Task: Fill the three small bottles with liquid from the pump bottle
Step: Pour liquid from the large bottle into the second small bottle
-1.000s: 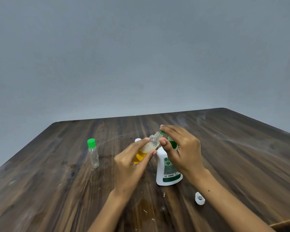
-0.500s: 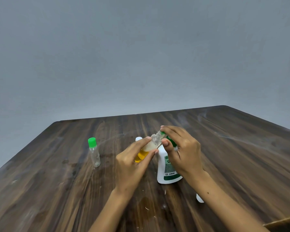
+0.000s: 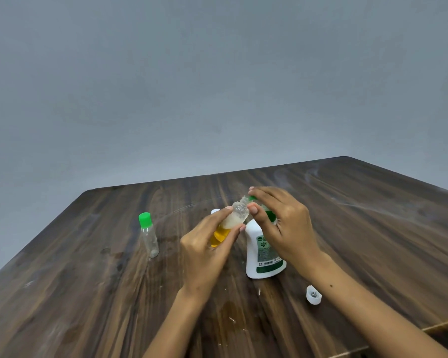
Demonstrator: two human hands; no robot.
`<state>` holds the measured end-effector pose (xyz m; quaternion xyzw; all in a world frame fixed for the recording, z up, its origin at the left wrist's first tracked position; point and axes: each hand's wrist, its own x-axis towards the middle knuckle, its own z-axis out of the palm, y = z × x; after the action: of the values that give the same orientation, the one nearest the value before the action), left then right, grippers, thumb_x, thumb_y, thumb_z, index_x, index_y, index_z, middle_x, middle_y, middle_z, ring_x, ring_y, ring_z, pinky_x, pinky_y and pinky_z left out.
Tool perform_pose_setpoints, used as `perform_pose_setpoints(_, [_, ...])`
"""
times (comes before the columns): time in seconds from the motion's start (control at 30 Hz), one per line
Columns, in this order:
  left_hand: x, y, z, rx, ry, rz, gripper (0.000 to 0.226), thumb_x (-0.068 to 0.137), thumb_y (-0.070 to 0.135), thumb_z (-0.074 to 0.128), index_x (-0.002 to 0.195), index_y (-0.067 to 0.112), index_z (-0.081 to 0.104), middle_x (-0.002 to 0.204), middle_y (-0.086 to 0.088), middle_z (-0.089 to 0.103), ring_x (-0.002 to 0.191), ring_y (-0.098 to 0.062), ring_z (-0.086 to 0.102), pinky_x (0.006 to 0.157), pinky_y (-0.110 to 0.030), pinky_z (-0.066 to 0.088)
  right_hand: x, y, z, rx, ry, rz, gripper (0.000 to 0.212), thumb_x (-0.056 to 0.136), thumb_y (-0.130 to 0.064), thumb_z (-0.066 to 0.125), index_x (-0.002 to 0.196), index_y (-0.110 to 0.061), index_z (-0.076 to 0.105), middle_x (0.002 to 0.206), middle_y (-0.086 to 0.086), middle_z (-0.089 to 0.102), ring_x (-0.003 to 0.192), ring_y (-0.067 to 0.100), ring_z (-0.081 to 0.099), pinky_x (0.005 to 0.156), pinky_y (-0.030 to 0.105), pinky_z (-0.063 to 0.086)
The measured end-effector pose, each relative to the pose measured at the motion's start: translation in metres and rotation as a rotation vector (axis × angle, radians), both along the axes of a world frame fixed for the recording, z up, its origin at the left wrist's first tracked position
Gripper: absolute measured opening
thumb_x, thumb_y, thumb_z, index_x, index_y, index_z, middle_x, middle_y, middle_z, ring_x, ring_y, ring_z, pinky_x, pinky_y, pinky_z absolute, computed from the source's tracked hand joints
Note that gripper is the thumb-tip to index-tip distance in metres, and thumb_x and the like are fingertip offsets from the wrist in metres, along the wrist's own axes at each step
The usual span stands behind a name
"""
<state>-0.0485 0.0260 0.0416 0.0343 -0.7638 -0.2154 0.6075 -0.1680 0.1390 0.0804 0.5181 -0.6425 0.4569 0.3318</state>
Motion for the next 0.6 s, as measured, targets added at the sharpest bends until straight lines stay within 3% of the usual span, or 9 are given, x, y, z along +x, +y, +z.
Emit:
perform_pose_setpoints(0.1, [0.0, 0.002, -0.001, -0.01, -0.004, -0.003, 0.04, 0.075, 0.016, 0.085, 0.111, 0.006, 0.071, 0.109, 0.004, 0.07, 0.103, 0.001, 0.065, 0.085, -0.015, 0.052, -0.002, 0.002, 0.005, 0.051, 0.014, 0.004, 0.063, 0.096, -0.06, 0.032, 0.109, -0.01, 0.069, 0.111, 0.0, 0.067, 0.105, 0.008, 0.058, 0.084, 0.016, 0.044])
perform_pose_setpoints(0.23, [-0.002, 0.003, -0.002, -0.018, 0.004, 0.0, 0.041, 0.073, 0.013, 0.087, 0.11, 0.006, 0.072, 0.108, 0.003, 0.071, 0.1, -0.002, 0.067, 0.084, -0.016, 0.053, -0.007, 0.008, 0.006, 0.111, -0.009, 0.062, 0.068, 0.095, -0.063, 0.026, 0.116, -0.012, 0.067, 0.122, -0.002, 0.063, 0.119, 0.009, 0.052, 0.094, 0.024, 0.045])
perform_pose_setpoints(0.37, [-0.003, 0.004, -0.001, 0.01, 0.026, -0.008, 0.041, 0.073, 0.014, 0.087, 0.111, 0.007, 0.071, 0.108, 0.005, 0.071, 0.101, 0.0, 0.067, 0.083, -0.018, 0.055, -0.008, 0.01, 0.005, 0.132, -0.058, 0.129, 0.08, 0.092, -0.069, 0.019, 0.122, -0.011, 0.064, 0.128, 0.0, 0.06, 0.122, 0.012, 0.051, 0.096, 0.029, 0.044])
perform_pose_setpoints(0.6, [-0.005, 0.003, 0.001, 0.007, 0.046, -0.013, 0.038, 0.075, 0.014, 0.084, 0.109, 0.005, 0.071, 0.108, 0.003, 0.071, 0.102, -0.001, 0.066, 0.084, -0.017, 0.054, -0.005, 0.003, 0.002, 0.054, -0.09, 0.171, 0.082, 0.093, -0.069, 0.017, 0.118, -0.007, 0.066, 0.124, 0.002, 0.062, 0.118, 0.013, 0.054, 0.095, 0.024, 0.043])
